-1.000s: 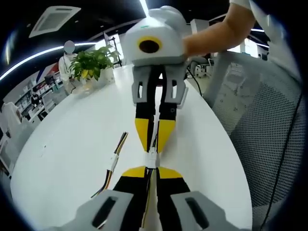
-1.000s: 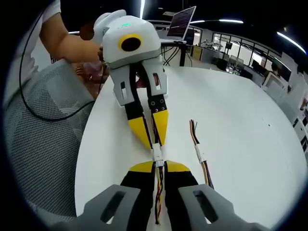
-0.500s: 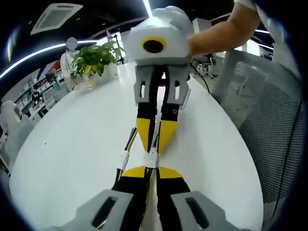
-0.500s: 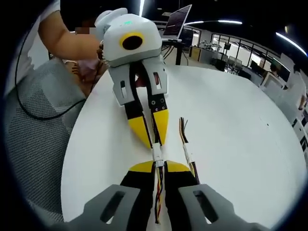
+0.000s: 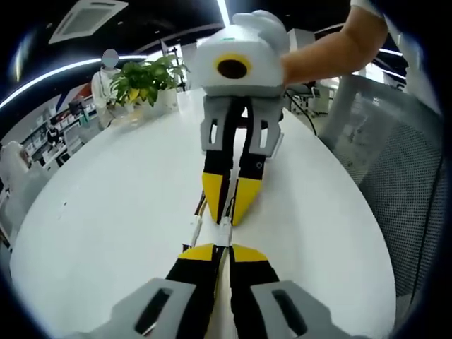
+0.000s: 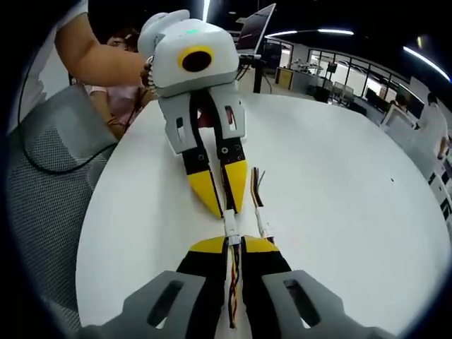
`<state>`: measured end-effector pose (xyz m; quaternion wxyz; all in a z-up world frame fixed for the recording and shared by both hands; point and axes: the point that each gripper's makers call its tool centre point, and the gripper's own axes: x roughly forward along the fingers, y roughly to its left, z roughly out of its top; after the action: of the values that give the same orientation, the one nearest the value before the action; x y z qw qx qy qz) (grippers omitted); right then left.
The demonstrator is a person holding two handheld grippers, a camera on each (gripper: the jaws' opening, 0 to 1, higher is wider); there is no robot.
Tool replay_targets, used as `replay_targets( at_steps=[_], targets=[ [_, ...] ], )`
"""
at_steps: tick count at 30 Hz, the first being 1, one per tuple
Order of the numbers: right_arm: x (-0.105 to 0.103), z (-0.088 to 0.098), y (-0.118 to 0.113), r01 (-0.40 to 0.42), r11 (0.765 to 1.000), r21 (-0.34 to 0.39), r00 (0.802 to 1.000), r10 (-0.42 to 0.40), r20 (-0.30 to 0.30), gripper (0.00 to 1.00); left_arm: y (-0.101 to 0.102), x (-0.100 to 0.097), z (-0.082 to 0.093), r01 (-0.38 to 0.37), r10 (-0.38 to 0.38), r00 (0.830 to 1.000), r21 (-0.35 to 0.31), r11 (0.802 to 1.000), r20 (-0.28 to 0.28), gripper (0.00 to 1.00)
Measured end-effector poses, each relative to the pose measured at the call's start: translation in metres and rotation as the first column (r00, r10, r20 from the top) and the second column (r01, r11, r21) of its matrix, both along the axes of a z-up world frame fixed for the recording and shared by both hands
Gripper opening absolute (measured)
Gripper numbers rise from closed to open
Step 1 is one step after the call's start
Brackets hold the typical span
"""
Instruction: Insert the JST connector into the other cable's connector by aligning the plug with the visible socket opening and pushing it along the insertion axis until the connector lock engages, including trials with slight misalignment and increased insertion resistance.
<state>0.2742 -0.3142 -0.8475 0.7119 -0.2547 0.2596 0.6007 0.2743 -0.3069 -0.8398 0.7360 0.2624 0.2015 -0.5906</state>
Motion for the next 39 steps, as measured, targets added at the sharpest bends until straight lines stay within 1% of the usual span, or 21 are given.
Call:
replay_targets(
  at_steps=[8,19,21,25,28,30,33,39],
  targets=[
    [0.003,-0.002,0.0,0.007,1.0,0.003,1.0,-0.007,-0.005,0.05,0.0,0.003,-0.002,-0.003,0.003,1.0,0.002,1.0,-0.01,0.0],
    [0.003,-0.003,0.0,-0.017,1.0,-0.005,1.0,0.017,0.022,0.05,0.001,0.004,-0.002,-0.009,0.009,1.0,0.004,1.0,-0.011,0.0],
    [0.003,-0.003,0.0,-0.017,1.0,-0.003,1.0,0.017,0.016,0.05,0.001,0.004,-0.003,-0.016,0.016,1.0,0.002,1.0,-0.019,0.0],
    [0.003,-0.003,-0.001,-0.007,1.0,-0.003,1.0,0.007,0.008,0.05,0.001,0.005,-0.003,-0.017,0.017,1.0,0.007,1.0,-0.016,0.0],
    [0.003,-0.003,-0.001,-0.006,1.0,-0.007,1.0,0.006,0.011,0.05,0.001,0.006,-0.003,-0.037,0.036,0.998,-0.01,0.999,-0.042,0.0],
    [0.004,-0.003,-0.003,-0.001,1.0,-0.013,1.0,0.001,0.016,0.05,0.001,0.007,-0.003,-0.044,0.044,0.998,-0.018,0.999,-0.041,0.0],
    [0.005,-0.003,-0.006,0.01,1.0,-0.021,1.0,-0.01,0.016,0.06,0.001,0.01,0.006,-0.072,0.07,0.996,-0.058,0.996,-0.048,0.0],
    [0.003,0.001,-0.01,0.02,0.999,-0.027,1.0,-0.019,0.02,0.08,0.003,0.012,0.011,-0.087,0.085,0.996,-0.062,0.994,-0.034,0.03]
  ],
)
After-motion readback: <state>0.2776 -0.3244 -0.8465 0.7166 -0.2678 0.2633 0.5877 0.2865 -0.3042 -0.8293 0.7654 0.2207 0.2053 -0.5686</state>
